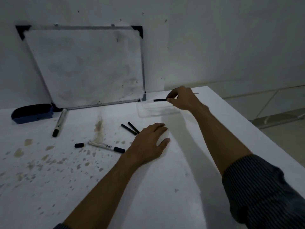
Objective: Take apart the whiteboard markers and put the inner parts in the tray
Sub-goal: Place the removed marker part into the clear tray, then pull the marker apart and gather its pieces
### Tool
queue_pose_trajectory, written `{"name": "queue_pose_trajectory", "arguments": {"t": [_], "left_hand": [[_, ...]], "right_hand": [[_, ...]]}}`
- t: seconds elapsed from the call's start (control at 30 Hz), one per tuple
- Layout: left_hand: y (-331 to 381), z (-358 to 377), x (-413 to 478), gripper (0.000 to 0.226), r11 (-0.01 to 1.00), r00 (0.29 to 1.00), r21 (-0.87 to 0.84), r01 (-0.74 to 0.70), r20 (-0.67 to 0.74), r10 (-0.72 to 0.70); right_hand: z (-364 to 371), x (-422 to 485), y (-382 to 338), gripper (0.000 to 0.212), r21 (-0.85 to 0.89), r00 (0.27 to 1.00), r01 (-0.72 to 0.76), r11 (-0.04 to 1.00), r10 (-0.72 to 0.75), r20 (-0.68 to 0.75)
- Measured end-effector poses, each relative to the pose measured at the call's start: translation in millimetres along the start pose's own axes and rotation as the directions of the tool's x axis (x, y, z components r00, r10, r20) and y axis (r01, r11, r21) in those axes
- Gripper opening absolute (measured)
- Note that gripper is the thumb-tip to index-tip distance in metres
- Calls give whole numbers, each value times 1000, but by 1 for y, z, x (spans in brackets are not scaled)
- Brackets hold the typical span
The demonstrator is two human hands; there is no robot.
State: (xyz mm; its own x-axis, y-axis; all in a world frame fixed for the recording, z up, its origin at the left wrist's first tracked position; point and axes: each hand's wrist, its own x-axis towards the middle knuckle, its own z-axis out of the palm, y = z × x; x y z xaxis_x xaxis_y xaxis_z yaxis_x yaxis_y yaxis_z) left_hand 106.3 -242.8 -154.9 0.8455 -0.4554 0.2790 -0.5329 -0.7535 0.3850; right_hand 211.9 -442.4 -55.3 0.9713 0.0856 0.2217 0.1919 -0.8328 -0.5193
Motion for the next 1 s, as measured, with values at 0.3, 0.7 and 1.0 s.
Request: {"name": "queue_pose_trajectory", "arguments": {"t": [0.3,0.7,1.0], "left_hand": [[-5,5,2,58,1000,1000,-22,-8,-30,7],[12,-18,-2,48,997,998,56,-47,-38,49],[-41,-94,-62,25,986,959,107,131,-266,-98]], "right_hand": [[32,62,-8,29,-285,943,33,958,65,326],[16,-47,-26,22,249,999,-33,968,42,-33],[48,-162,-77,19,452,993,-98,886,57,103]]}}
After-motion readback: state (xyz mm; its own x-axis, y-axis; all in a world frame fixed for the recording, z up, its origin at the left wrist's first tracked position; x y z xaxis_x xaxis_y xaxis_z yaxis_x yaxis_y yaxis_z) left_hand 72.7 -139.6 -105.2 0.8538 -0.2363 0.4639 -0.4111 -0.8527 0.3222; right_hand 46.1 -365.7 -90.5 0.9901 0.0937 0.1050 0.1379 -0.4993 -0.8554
